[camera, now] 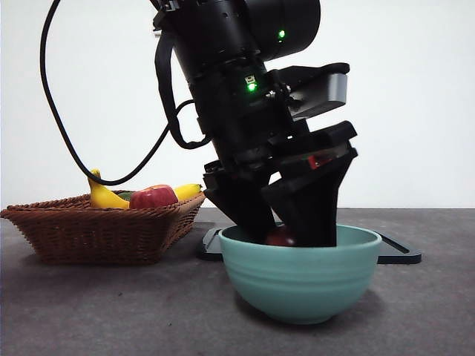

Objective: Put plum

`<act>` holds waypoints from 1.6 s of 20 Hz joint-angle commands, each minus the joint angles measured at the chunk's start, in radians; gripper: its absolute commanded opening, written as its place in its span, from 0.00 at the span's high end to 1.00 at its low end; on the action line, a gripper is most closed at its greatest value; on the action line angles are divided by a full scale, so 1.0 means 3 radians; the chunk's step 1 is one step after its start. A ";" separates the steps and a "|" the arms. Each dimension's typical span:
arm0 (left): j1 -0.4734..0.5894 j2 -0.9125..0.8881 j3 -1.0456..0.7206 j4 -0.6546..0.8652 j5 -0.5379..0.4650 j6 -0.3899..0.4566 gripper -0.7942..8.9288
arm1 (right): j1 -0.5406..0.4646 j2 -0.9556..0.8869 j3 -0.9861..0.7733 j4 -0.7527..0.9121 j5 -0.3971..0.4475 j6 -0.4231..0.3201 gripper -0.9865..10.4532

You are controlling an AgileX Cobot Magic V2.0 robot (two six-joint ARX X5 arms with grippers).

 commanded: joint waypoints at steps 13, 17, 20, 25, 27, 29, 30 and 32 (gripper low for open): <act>0.0103 -0.0744 0.0186 -0.0006 -0.0006 -0.0178 0.50 | 0.0010 0.0011 0.0061 0.0031 -0.0010 -0.0013 0.52; 0.0390 -0.1306 0.0186 -0.0036 -0.0005 -0.0342 0.50 | 0.0010 0.0011 0.0061 0.0032 -0.0010 -0.0014 0.52; 0.0696 -0.1682 0.0184 -0.0189 0.0000 -0.0426 0.50 | 0.0010 0.0011 0.0061 0.0032 -0.0009 -0.0014 0.52; 0.1228 -0.2160 -0.0014 -0.0432 0.0482 -0.0455 0.50 | 0.0010 0.0014 0.0061 0.0033 -0.0009 -0.0013 0.52; 0.1352 -0.2378 -0.0314 -0.0421 0.0649 -0.0491 0.50 | 0.0010 0.0014 0.0061 0.0032 -0.0009 -0.0013 0.52; 0.1396 -0.2595 -0.0689 -0.0411 0.0765 -0.0514 0.50 | 0.0010 0.0014 0.0061 0.0033 -0.0009 -0.0013 0.52; 0.1401 -0.2703 -0.0871 -0.0407 0.0865 -0.0520 0.50 | 0.0010 0.0014 0.0061 0.0033 -0.0009 -0.0013 0.52; 0.1400 -0.2890 -0.1194 -0.0415 0.1163 -0.0557 0.50 | 0.0010 0.0015 0.0058 0.0032 -0.0009 -0.0013 0.52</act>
